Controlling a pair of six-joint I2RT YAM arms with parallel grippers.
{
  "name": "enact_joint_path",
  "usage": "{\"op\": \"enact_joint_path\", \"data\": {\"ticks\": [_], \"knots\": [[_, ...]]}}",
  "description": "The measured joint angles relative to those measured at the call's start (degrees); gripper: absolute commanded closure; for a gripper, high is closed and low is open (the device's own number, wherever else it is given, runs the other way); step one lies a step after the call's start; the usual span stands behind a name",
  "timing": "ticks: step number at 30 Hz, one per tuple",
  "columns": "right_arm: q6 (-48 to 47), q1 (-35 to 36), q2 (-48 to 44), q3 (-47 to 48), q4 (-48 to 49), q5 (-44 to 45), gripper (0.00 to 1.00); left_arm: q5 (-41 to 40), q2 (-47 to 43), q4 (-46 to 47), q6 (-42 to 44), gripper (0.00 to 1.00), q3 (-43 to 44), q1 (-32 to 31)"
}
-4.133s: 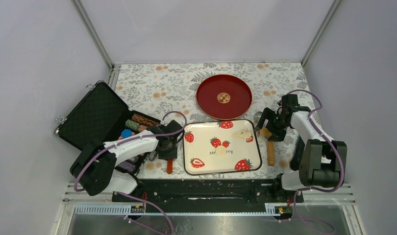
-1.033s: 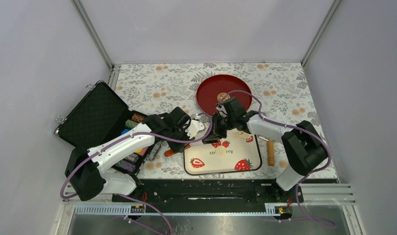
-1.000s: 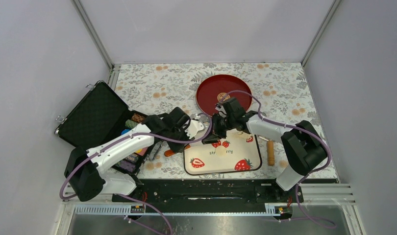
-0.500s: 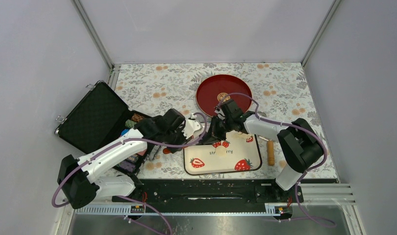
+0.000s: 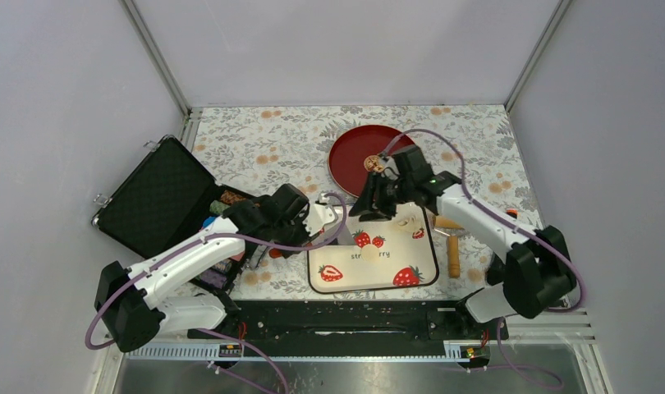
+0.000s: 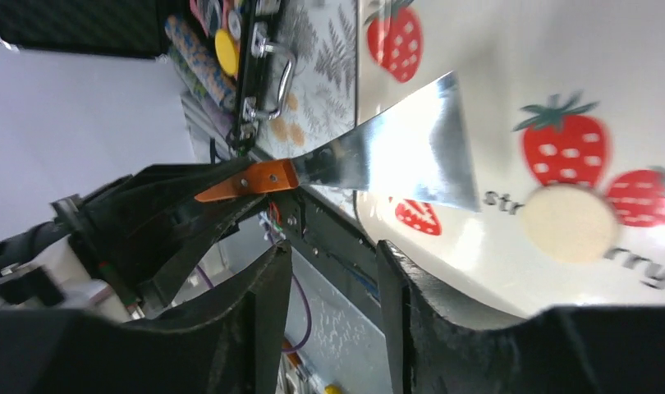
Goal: Roll out the dumpling wrappers from the dough
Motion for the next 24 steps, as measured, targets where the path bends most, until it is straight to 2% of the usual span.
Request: {"op": "enact_joint_path", "data": {"ticks": [6,12,24], "knots": [[-6.2,-12.6,-5.4,-2.4,-6.5,2.3,0.48,0.3,0.7,-0.7,1.9,1.00,0.0,0.0],[-14.4,-22.5,-4.8,-5.8,-16.5,7.6,0.49,1.3,3.4,-1.5,3.9,1.00,0.0,0.0],[-19.5,-25.5,-1.1,-10.1,-21.5,20.9,0.52,2.3,5.0,-1.8,5.8,1.00,0.0,0.0]]}}
